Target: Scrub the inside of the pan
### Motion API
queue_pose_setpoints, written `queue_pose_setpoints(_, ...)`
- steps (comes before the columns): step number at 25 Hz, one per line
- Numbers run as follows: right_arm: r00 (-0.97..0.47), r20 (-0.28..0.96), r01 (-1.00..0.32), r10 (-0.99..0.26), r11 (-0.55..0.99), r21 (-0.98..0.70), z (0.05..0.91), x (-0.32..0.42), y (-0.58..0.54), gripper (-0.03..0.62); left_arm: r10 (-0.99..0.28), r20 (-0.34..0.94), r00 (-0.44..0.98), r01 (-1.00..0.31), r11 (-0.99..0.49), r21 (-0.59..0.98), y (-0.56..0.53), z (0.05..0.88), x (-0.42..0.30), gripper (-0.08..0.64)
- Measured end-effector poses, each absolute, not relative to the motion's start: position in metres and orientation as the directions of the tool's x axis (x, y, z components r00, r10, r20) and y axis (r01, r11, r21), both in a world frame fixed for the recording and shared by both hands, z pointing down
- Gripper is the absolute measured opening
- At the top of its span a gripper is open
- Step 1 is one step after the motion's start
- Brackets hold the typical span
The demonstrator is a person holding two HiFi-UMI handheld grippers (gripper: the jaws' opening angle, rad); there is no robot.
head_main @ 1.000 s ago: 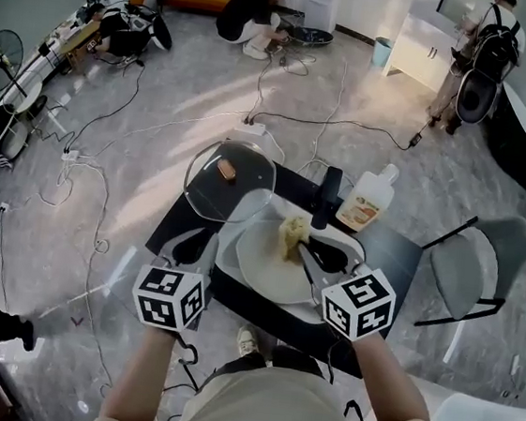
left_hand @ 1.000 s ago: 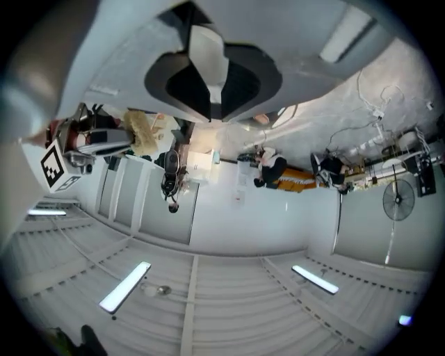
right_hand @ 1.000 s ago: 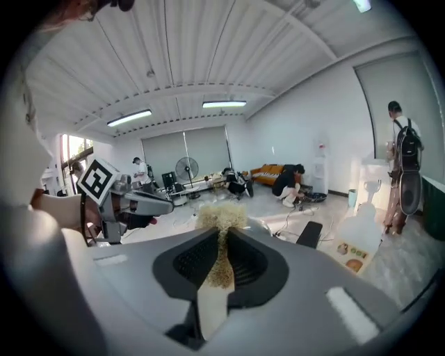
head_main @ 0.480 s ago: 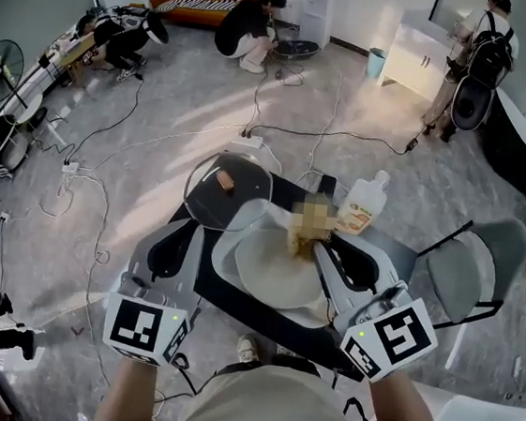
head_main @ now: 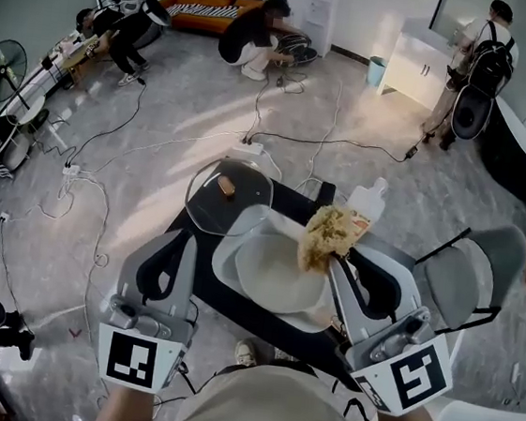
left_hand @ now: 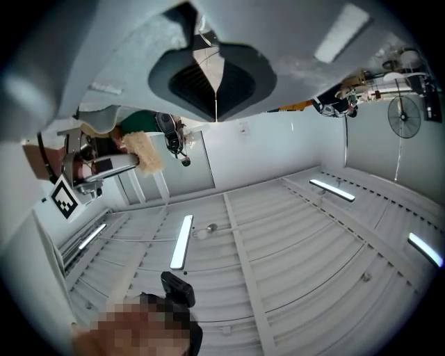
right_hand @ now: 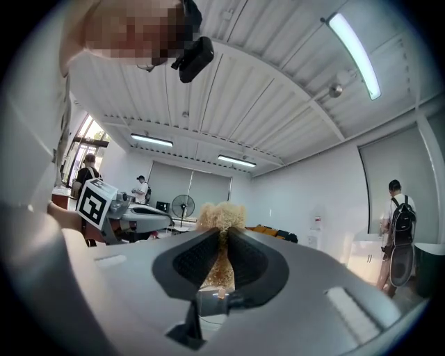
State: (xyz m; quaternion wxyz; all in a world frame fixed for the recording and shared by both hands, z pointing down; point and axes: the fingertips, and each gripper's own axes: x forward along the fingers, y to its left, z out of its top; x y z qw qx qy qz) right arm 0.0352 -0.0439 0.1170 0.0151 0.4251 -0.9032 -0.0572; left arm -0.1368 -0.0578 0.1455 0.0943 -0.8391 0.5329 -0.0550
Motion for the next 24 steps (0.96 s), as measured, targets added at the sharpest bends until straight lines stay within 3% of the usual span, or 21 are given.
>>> queue_pose_setpoints(13,-0.650,0.099,-0.751,-0.753,0.657,0.064,0.162,0.039,-0.040,0.046,-0.917,0.098,0.388,-0.899,-0.399,-0.178,-0.050,0.186,-0.139,0.002)
queue_pose_setpoints(24,-0.670,0.093,-0.734,-0.736,0.676,0.063,0.168,0.033,-0.043,0.046,-0.917,0.139,0.373,-0.904,-0.393,-0.166,-0.047,0.199,-0.139,0.002)
